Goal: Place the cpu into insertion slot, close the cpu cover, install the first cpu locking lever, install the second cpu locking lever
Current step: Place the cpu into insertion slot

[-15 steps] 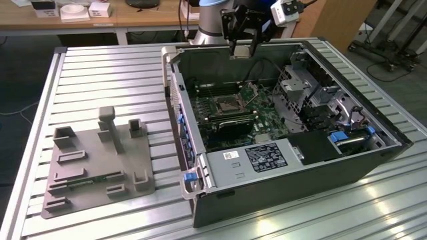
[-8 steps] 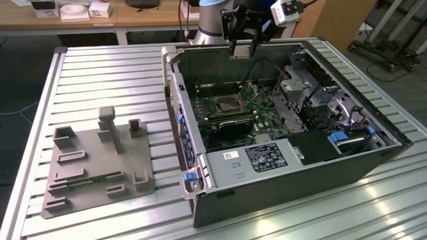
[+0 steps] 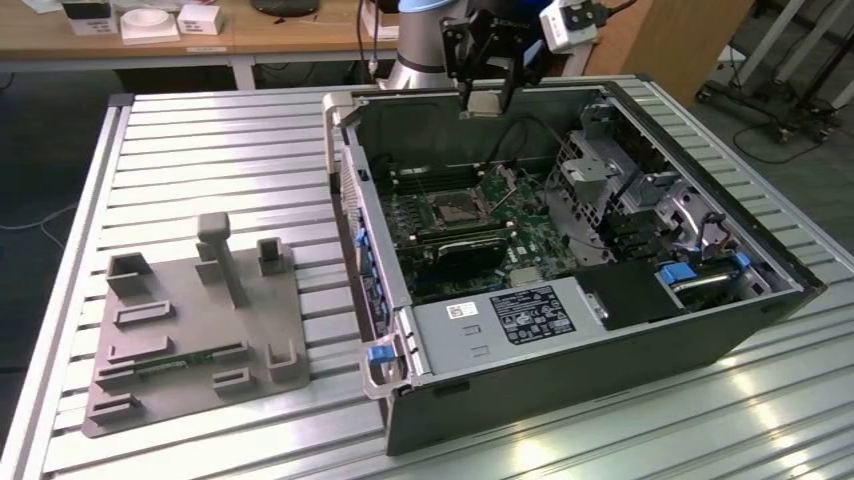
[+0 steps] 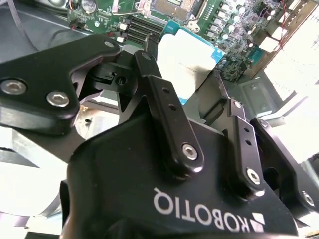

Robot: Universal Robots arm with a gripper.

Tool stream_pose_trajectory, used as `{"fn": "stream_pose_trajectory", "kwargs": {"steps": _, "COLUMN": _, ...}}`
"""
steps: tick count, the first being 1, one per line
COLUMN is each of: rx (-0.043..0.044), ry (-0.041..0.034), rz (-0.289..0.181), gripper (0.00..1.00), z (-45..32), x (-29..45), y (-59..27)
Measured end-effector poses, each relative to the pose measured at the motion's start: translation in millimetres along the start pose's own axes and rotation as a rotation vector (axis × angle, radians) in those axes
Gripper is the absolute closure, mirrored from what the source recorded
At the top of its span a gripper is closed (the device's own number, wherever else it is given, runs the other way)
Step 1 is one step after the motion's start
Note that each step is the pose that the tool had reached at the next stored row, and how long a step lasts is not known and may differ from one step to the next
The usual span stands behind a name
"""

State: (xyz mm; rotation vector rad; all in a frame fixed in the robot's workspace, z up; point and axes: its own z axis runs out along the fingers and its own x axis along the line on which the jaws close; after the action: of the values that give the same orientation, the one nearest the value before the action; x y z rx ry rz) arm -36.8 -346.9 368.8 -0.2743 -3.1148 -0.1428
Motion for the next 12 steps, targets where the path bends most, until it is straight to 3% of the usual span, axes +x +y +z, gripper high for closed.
{"fn": "stream_pose_trajectory", "kwargs": {"steps": 12, "rx": -0.0025, "ry": -0.0123, "rz": 0.137, "gripper": 0.46, "z": 1.5, "x": 4.6, "y": -1.0}}
